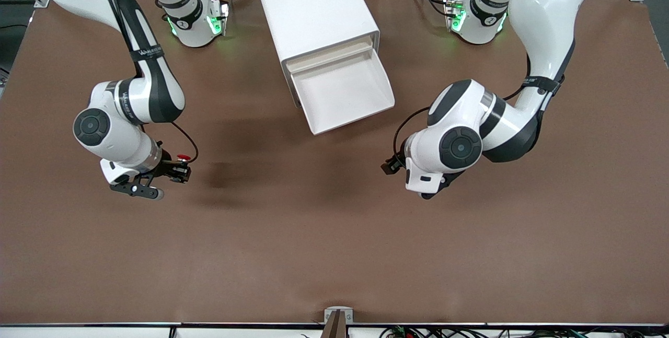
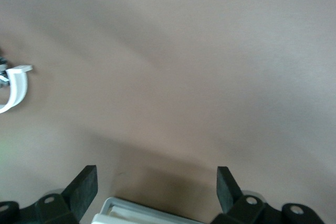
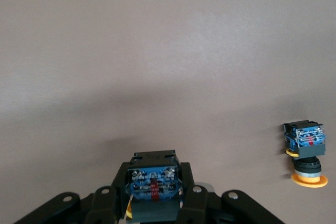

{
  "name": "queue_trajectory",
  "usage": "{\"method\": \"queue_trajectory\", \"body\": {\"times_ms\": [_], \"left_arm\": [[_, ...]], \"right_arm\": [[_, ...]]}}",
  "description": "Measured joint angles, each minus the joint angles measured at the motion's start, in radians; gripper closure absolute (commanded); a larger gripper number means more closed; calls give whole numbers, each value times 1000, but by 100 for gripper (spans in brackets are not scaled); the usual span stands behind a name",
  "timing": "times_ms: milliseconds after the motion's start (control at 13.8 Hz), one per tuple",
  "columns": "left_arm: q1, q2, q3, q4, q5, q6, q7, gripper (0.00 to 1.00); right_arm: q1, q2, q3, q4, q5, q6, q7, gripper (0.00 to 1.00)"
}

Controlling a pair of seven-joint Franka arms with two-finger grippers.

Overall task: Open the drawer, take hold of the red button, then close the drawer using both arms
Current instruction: 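Push the drawer in with the left gripper while the right gripper holds the button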

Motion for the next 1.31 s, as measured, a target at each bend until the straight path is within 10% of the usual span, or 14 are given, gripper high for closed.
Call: {"method": "queue_trajectory", "body": {"times_ms": [509,1309], "left_arm": [[-14,-82,-6,-237,20,314,12,0],[-86,-119,-8,-367,27,396,13,0]], "right_arm": [[-16,43,1,-90,0,144,-40,100],[-117,83,8,-154,0,221,-150,100]]}}
